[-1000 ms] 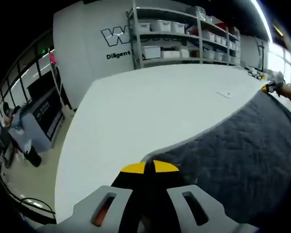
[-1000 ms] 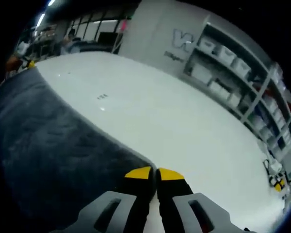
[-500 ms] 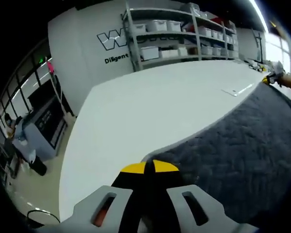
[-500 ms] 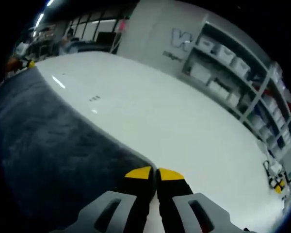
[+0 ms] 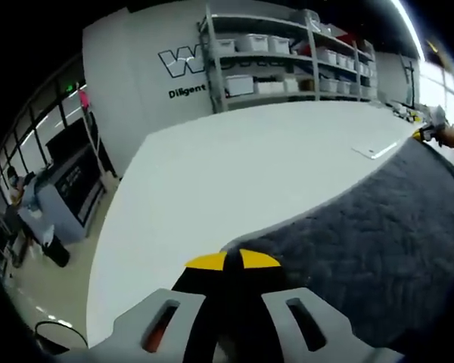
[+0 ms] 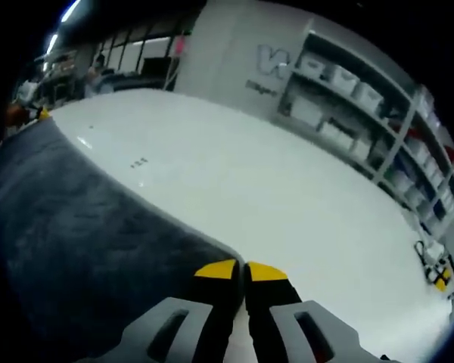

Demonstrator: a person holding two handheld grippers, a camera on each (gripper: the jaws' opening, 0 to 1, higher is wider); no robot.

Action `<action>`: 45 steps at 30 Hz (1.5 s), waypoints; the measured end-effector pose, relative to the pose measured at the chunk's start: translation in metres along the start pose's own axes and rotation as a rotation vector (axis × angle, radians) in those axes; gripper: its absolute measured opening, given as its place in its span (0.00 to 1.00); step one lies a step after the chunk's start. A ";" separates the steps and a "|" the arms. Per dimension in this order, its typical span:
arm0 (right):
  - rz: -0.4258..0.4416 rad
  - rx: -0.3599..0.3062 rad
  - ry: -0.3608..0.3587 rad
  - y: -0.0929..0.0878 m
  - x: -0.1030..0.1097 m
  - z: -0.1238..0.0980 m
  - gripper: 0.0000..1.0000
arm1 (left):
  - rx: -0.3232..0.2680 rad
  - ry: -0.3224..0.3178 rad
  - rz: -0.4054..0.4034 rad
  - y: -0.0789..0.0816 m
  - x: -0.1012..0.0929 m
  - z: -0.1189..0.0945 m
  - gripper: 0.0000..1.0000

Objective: Open the folded towel by lifting each exposed corner and separating the folded layers until the towel lies flat within the target outline without major curled edges

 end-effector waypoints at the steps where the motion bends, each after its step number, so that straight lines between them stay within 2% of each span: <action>1: -0.012 -0.005 0.012 0.001 0.001 0.000 0.00 | 0.005 0.023 0.020 0.001 0.001 -0.001 0.10; 2: -0.018 -0.010 0.019 0.001 0.001 0.000 0.01 | 0.011 0.066 0.029 0.001 0.004 -0.003 0.17; 3: -0.041 -0.018 0.015 0.002 0.000 0.000 0.04 | 0.011 0.097 0.035 0.003 0.006 -0.005 0.31; 5: -0.090 -0.032 -0.041 0.004 -0.010 -0.002 0.20 | -0.008 0.103 0.019 0.005 0.007 -0.007 0.55; 6: -0.104 -0.033 -0.073 0.005 -0.016 -0.004 0.29 | -0.019 0.116 0.004 0.006 0.009 -0.009 0.72; 8: -0.090 -0.051 -0.113 0.010 -0.027 -0.007 0.51 | -0.021 0.139 -0.005 0.005 0.010 -0.012 0.93; 9: -0.069 -0.062 -0.149 0.014 -0.034 -0.011 0.64 | -0.014 0.172 -0.004 0.005 0.012 -0.016 0.99; 10: -0.060 -0.073 -0.173 0.018 -0.038 -0.014 0.84 | 0.023 0.196 0.016 0.003 0.013 -0.022 0.99; 11: -0.045 -0.096 -0.217 0.026 -0.048 -0.019 1.00 | 0.019 0.206 0.021 0.006 0.011 -0.025 1.00; 12: -0.037 -0.094 -0.250 0.031 -0.053 -0.027 0.95 | 0.016 0.207 0.023 0.012 0.014 -0.027 1.00; 13: -0.039 -0.117 -0.265 0.038 -0.057 -0.033 0.99 | 0.000 0.200 0.028 0.018 0.014 -0.030 1.00; 14: -0.031 -0.143 -0.278 0.046 -0.057 -0.040 0.99 | -0.035 0.151 0.015 0.025 0.005 -0.032 1.00; 16: -0.058 -0.224 -0.260 0.067 -0.056 -0.055 1.00 | -0.061 0.050 -0.047 0.036 -0.016 -0.043 1.00; 18: -0.028 -0.253 -0.259 0.080 -0.054 -0.073 1.00 | -0.119 -0.028 -0.079 0.056 -0.032 -0.056 1.00; 20: 0.005 -0.314 -0.265 0.095 -0.052 -0.094 1.00 | -0.175 -0.015 -0.051 0.074 -0.032 -0.069 1.00; 22: 0.044 -0.353 -0.235 0.104 -0.043 -0.112 1.00 | -0.189 0.010 -0.026 0.080 -0.031 -0.081 1.00; 24: 0.070 -0.390 -0.192 0.107 -0.030 -0.129 1.00 | -0.251 0.027 -0.017 0.088 -0.026 -0.097 1.00; 28: 0.072 -0.406 -0.162 0.107 -0.009 -0.160 1.00 | -0.283 0.026 -0.044 0.086 -0.019 -0.128 1.00; 30: 0.064 -0.406 -0.155 0.106 -0.002 -0.169 1.00 | -0.295 0.035 -0.044 0.085 -0.017 -0.138 0.99; 33: 0.047 -0.435 -0.135 0.103 0.024 -0.189 1.00 | -0.310 0.063 -0.065 0.079 -0.017 -0.160 0.98; 36: 0.045 -0.454 -0.108 0.098 0.047 -0.209 1.00 | -0.316 -0.006 -0.069 0.069 -0.038 -0.175 1.00; 38: 0.051 -0.469 -0.100 0.097 0.055 -0.217 1.00 | -0.322 -0.019 -0.059 0.065 -0.048 -0.178 1.00; 40: 0.067 -0.505 -0.101 0.091 0.068 -0.230 1.00 | -0.330 -0.029 -0.024 0.056 -0.071 -0.185 1.00; 42: 0.070 -0.521 -0.100 0.083 0.076 -0.235 1.00 | -0.329 -0.056 -0.009 0.048 -0.086 -0.187 1.00; 43: 0.070 -0.523 -0.071 0.077 0.084 -0.235 0.99 | -0.331 -0.063 -0.011 0.047 -0.089 -0.188 1.00; 44: 0.071 -0.524 -0.041 0.071 0.091 -0.235 0.99 | -0.344 -0.099 -0.019 0.041 -0.105 -0.192 1.00; 45: 0.087 -0.495 -0.009 0.059 0.101 -0.234 0.99 | -0.353 -0.115 -0.022 0.038 -0.112 -0.194 1.00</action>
Point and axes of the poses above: the point that each gripper's makers call its tool centre point, and the gripper's own axes: z roughly forward along the fingers, x roughly to its left, y roughly out of its top, the point moved 5 cm from there along -z, roughly backward along the fingers, and after that the axes turned 5 degrees about -x, right-handed, at the moved point
